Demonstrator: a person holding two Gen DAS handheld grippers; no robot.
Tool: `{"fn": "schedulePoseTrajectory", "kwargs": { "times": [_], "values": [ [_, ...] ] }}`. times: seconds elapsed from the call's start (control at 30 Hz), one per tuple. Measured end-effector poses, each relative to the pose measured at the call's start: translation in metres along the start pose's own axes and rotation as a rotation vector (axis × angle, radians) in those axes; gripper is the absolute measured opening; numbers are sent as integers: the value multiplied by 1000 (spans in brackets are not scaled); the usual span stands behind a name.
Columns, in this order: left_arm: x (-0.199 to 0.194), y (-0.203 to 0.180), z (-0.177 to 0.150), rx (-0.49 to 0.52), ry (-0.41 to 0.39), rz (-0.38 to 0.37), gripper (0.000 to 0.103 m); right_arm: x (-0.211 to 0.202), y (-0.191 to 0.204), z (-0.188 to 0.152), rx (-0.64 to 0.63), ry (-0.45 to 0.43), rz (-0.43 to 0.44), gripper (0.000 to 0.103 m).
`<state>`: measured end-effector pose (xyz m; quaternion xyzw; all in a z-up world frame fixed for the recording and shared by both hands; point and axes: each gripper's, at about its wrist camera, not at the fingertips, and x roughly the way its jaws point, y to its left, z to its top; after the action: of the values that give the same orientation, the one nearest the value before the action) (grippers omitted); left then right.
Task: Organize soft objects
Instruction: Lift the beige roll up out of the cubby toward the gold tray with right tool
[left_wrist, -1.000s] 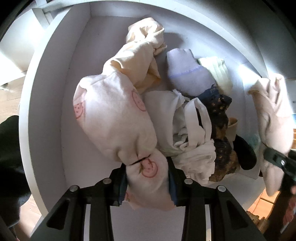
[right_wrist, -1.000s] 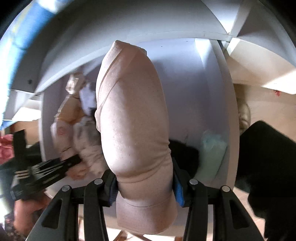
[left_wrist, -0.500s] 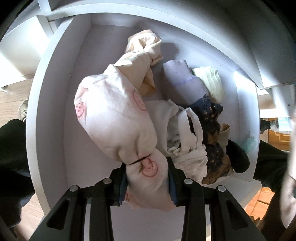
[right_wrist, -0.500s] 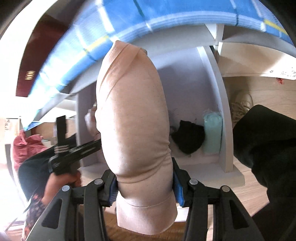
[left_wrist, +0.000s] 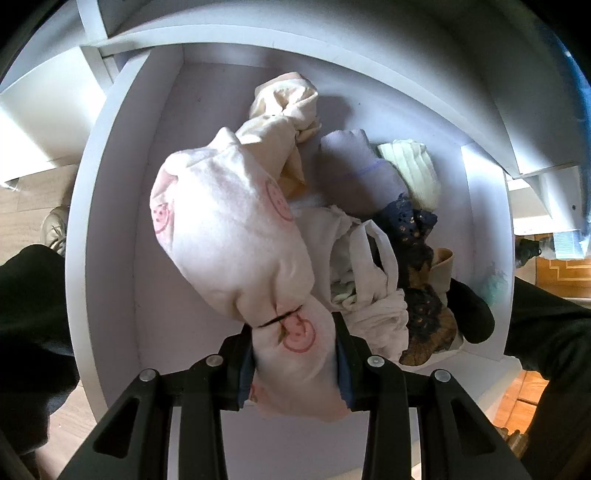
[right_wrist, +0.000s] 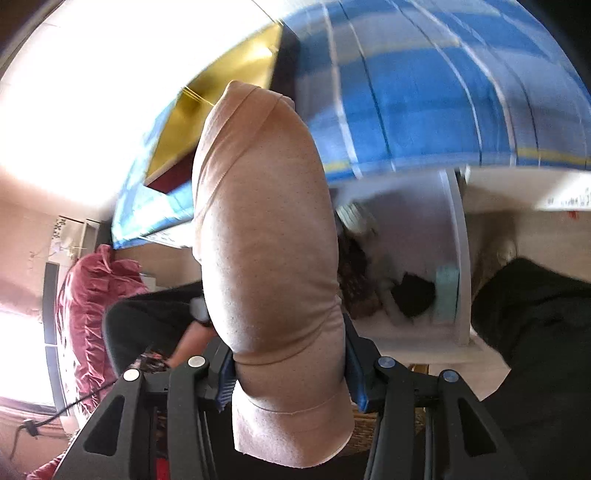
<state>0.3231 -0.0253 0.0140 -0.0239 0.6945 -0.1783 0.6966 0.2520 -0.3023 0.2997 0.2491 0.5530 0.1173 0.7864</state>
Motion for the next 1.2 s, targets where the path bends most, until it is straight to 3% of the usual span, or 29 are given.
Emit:
{"fn": "schedulePoseTrajectory", "kwargs": {
  "times": [0.37,0.7,1.07,1.2],
  "values": [
    [-13,3,-4,0,-22,-17,37,-31,29,83,2,-126,22,48],
    [-30,2,-5,9,-65,-42,37,38,69,192,37,-123,-47,48],
    [-31,2,1,7,-81,-84,37,103,72,262,76,-107,-215,48],
    [-30,0,2,-3,-84,-103,37,120,81,284,35,-123,-288,48]
  ]
}}
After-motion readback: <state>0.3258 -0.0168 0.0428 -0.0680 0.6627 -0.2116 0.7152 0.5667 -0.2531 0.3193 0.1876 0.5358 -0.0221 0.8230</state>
